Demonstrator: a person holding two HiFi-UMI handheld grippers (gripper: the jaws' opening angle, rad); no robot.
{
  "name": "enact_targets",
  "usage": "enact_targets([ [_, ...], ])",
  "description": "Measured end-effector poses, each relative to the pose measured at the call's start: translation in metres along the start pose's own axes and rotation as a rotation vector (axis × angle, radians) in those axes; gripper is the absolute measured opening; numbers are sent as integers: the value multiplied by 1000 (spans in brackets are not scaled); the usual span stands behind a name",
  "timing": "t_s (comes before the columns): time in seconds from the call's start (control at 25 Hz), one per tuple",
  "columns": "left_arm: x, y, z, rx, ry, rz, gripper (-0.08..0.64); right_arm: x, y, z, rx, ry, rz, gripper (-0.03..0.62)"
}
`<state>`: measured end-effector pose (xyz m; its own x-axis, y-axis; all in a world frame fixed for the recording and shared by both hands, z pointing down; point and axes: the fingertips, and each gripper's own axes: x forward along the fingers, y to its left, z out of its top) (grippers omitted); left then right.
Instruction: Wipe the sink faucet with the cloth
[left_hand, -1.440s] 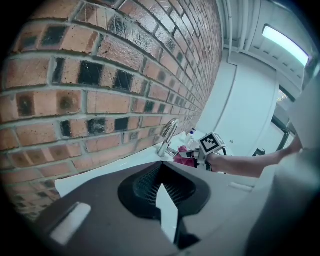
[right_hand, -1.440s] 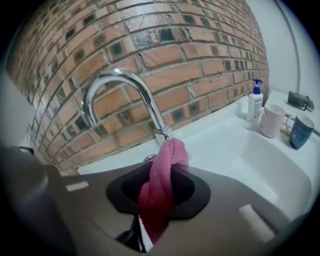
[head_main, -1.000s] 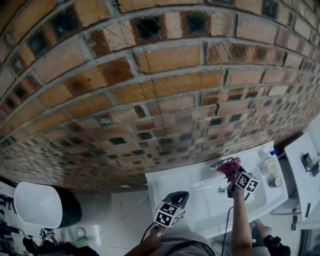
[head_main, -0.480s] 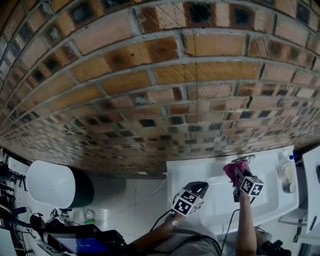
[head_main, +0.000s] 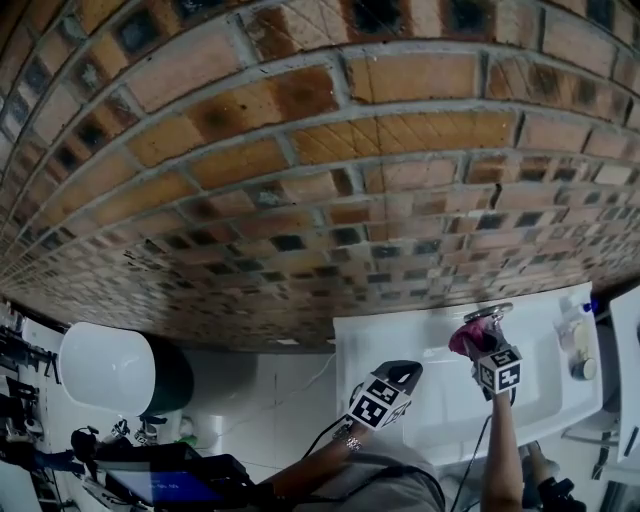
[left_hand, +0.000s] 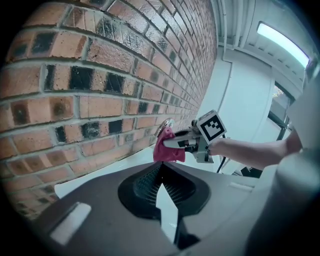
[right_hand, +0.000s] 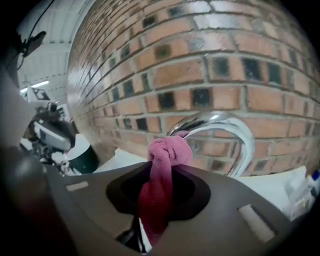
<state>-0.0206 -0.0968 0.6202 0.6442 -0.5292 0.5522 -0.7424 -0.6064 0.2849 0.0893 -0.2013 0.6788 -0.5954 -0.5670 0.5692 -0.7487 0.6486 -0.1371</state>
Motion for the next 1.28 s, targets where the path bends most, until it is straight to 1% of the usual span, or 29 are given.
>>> enact_targets([
  [0.04, 0, -1, 1, 2, 0, -4, 17, 2, 0, -6, -44, 34, 14, 80],
  [0.08, 0, -1, 1, 4, -1, -5, 17, 1, -4, -8, -84, 42, -4, 80],
  [0.24, -9, 8, -3, -7, -3, 18, 17, 0, -20, 16, -238, 27, -144, 81],
  [0.28, -11, 10, -4, -13, -4, 26, 17, 0, -22, 22, -257, 22, -167, 81],
  [0.36, -12, 12, -4, -21, -8, 36, 17, -6, -29, 29, -241, -8, -203, 81],
  [0.44, -9, 12, -4, -25, -11, 36, 17, -15, -38, 34, -203, -50, -237, 81],
  [0.48, -8, 11, -3, -26, -11, 34, 17, -19, -43, 36, -169, -73, -251, 81],
  [0.52, -6, 10, -3, -26, -11, 32, 17, -23, -49, 37, -120, -98, -265, 81],
  [0.6, -5, 9, -3, -26, -10, 29, 17, -34, -62, 34, 11, -150, -300, 81],
  [0.68, -6, 8, -2, -26, -13, 29, 17, -55, -79, 33, 140, -219, -371, 83],
  [0.72, -7, 9, -2, -27, -14, 30, 17, -72, -88, 37, 200, -281, -420, 84],
  [0.76, -8, 10, -2, -28, -14, 33, 17, -93, -96, 43, 259, -365, -462, 83],
  [0.8, -8, 11, -2, -30, -15, 36, 17, -110, -101, 53, 307, -447, -476, 81],
  [0.84, -9, 13, -2, -31, -15, 39, 17, -118, -101, 64, 321, -493, -460, 81],
  [0.88, -9, 15, -1, -31, -17, 41, 17, -115, -95, 75, 284, -486, -426, 81],
  [0.92, -8, 16, 1, -30, -18, 41, 17, -102, -82, 83, 195, -437, -393, 81],
  [1.0, -5, 13, 2, -26, -18, 33, 17, -69, -51, 91, -42, -299, -362, 81],
  [1.04, -4, 10, 3, -22, -15, 25, 17, -57, -38, 93, -136, -245, -361, 81],
  [1.08, -3, 5, 3, -16, -12, 16, 17, -49, -31, 93, -195, -213, -358, 81],
  [1.12, -2, 1, 3, -10, -9, 9, 17, -44, -30, 95, -221, -196, -343, 81],
  [1.16, -2, -3, 3, -5, -6, 3, 17, -42, -33, 96, -224, -187, -319, 82],
  [1.2, -1, -6, 3, -1, -3, -3, 17, -41, -39, 98, -219, -182, -299, 83],
  [1.28, 1, -10, 1, 10, 8, -12, 17, -42, -62, 102, -199, -187, -297, 84],
])
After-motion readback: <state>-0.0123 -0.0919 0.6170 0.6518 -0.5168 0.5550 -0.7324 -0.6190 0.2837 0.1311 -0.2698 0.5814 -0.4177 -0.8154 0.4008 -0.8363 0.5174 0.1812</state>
